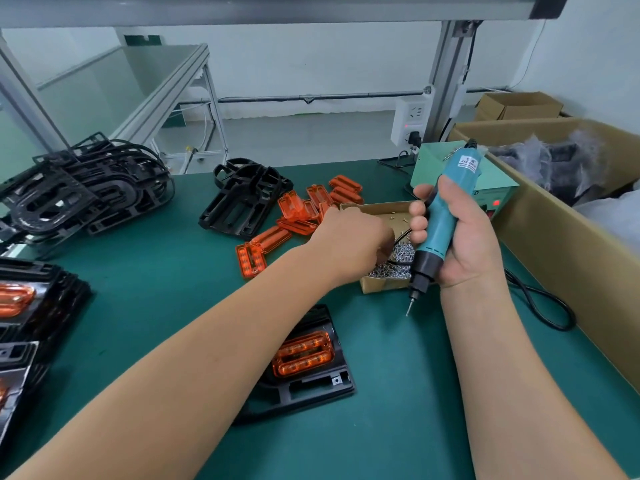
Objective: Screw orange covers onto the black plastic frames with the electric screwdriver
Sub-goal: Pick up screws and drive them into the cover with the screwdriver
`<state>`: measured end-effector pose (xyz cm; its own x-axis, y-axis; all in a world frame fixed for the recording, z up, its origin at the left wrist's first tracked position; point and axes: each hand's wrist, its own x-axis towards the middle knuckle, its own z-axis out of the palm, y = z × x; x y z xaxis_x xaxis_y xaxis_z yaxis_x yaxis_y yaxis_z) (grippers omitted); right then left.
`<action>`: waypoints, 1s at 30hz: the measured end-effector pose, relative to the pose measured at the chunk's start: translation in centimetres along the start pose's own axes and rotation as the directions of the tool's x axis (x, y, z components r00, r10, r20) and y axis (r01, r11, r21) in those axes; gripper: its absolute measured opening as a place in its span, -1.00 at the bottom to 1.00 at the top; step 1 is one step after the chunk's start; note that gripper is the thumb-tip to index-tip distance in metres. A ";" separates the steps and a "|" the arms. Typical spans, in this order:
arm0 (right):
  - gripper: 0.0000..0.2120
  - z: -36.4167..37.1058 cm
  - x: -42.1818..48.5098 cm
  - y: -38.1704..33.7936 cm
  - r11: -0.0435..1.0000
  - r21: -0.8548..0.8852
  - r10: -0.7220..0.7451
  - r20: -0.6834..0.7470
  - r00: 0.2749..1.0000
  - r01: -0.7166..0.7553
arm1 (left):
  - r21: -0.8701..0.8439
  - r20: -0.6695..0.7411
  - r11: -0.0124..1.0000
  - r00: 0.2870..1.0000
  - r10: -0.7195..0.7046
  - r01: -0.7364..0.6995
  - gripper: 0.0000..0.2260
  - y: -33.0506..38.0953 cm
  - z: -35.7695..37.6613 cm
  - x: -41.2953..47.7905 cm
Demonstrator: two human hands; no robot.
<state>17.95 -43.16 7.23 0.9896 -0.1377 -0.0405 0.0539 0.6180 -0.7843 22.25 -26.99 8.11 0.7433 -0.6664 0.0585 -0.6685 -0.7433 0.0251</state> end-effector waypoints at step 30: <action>-0.71 3.8 -1.2 3.1 0.984 0.160 -0.090 0.056 0.994 0.080 | -0.803 0.306 -0.572 0.940 -0.150 0.170 -0.94 -6.6 -1.5 -13.8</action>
<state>17.45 -38.14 7.21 0.9866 -0.1495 0.0648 0.1536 0.7211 -0.6756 16.33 -12.78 8.60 0.8074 -0.5327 -0.2537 0.4867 0.3581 0.7968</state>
